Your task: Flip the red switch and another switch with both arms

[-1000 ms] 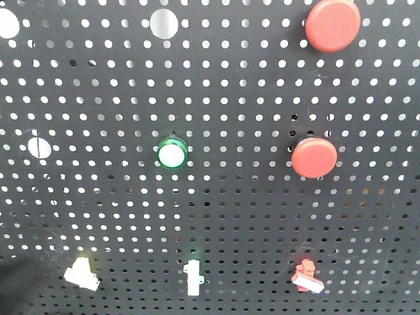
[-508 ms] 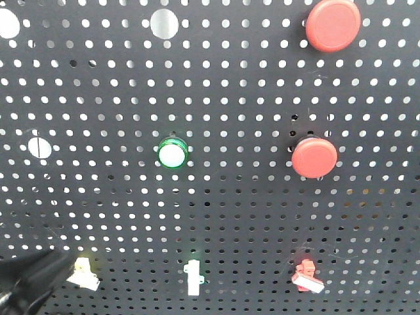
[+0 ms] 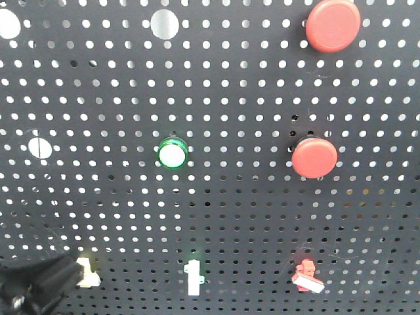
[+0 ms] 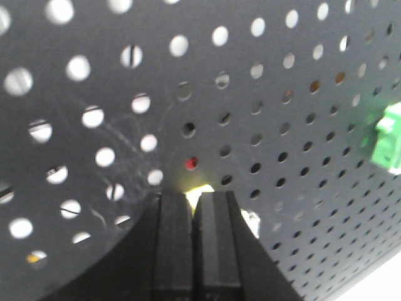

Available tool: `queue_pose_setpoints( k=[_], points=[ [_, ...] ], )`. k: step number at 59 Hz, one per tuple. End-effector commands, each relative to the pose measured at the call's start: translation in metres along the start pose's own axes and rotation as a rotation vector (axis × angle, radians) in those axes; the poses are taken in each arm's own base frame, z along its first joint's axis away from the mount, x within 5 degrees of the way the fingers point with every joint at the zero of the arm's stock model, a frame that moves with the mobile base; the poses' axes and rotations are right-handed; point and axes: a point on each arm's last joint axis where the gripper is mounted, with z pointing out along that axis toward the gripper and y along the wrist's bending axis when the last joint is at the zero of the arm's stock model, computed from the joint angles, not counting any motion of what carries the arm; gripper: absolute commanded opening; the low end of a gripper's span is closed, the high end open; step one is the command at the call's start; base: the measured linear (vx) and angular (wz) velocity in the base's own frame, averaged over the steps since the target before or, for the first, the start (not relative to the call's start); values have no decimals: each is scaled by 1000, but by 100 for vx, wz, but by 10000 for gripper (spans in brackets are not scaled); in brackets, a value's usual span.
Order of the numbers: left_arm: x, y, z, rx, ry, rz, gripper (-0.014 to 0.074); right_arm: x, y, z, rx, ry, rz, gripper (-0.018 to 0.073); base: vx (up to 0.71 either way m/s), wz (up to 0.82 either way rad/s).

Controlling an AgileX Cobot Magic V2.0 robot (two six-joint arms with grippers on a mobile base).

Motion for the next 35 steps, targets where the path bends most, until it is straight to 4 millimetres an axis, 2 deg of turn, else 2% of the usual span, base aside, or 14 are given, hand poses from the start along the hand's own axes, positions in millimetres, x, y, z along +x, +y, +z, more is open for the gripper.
queue_pose_setpoints(
  k=[1, 19, 27, 35],
  points=[
    [15, -1, -2, 0, 62, -29, 3, -16, -1, 0, 11, -94, -18, -6, 0, 0],
    [36, -5, -17, 10, 66, -34, 3, -15, 0, 0, 9, -86, -6, -6, 0, 0],
    [37, -6, -31, 7, 19, -31, 3, -13, 1, 0, -6, -65, 60, -6, 0, 0],
    [35, -5, -48, -16, -14, -28, 3, -11, 1, 4, -13, -38, -32, -6, 0, 0]
  ],
)
